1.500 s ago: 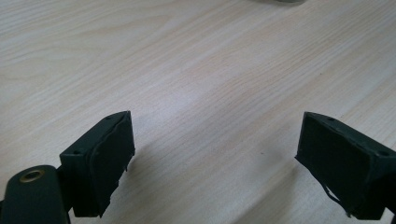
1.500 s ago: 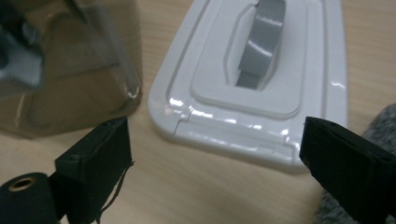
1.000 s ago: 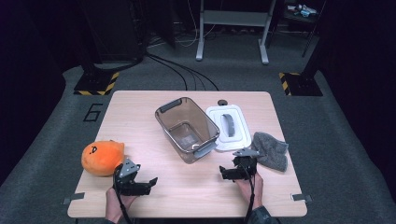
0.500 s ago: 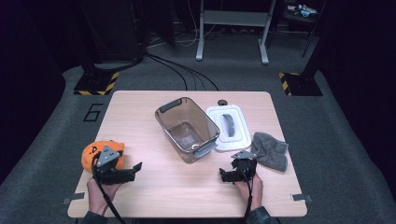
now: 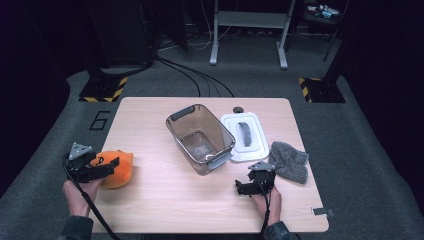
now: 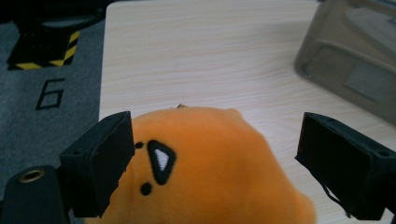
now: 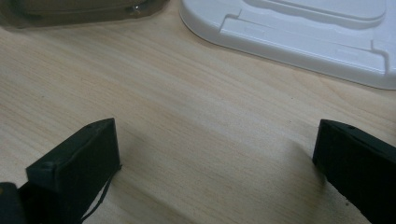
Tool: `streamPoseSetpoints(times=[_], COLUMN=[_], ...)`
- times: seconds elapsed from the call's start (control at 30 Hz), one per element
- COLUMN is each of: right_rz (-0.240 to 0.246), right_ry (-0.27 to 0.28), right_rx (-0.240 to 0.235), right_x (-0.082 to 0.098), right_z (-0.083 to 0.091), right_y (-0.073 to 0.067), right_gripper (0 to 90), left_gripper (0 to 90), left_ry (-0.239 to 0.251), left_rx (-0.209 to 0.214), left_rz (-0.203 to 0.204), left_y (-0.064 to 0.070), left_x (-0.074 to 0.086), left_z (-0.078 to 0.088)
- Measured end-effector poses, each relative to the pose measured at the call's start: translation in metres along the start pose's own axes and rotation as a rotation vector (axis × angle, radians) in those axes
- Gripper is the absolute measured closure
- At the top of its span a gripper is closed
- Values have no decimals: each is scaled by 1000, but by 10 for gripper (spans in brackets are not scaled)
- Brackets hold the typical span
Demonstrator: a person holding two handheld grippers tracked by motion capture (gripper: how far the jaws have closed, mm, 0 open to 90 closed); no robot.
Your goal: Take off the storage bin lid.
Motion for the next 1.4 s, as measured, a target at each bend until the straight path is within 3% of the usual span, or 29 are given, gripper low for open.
streamPoseSetpoints(times=[0.1, 0.17, 0.27, 0.37, 0.5, 0.63, 0.8, 1.1, 1.2, 1.23, 1.4], right_rz=[0, 0, 2, 2, 2, 2, 11, 15, 15, 16, 16], right_ry=[0, 1, -1, 1, 2, 1, 3, 3, 2, 2, 2], right_rx=[-1, 1, -1, -2, -3, -4, -10, -10, -10, -10, -8], right_x=[0, 0, 0, 0, 0, 0, 1, 1, 1, 1, 1], right_z=[0, 0, 0, 0, 0, 0, 0, 0, 0, 0, 0], right_y=[0, 0, 0, 0, 0, 0, 0, 1, 1, 1, 1], right_gripper=[0, 0, 0, 0, 1, 1, 1, 1, 1, 1, 1], left_gripper=[110, 116, 165, 290, 476, 582, 643, 670, 671, 670, 670], left_ry=[-60, -102, -124, -117, -125, -89, -56, -14, 5, -14, 9], left_rx=[-22, -74, -109, -113, -122, -110, -109, -99, -75, -69, -61], left_rz=[4, -3, -7, 10, -19, -14, -24, -42, -21, -28, -40], left_y=[-2, -4, -2, 0, 5, 5, 4, 5, 7, 7, 14], left_x=[8, 16, 30, 38, 41, 42, 42, 35, 33, 32, 25], left_z=[-13, -21, -30, -33, -34, -33, -27, -17, -14, -12, -10])
Point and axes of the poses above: each handheld gripper's, and its own axes: z roughly backward along the jaws, x roughly out of its underside, y roughly to its right, the point moved 5 cm from there along -z, roughly forward along the jaws, and after that the axes turned 4 degrees about z, right-handed, at the moved point
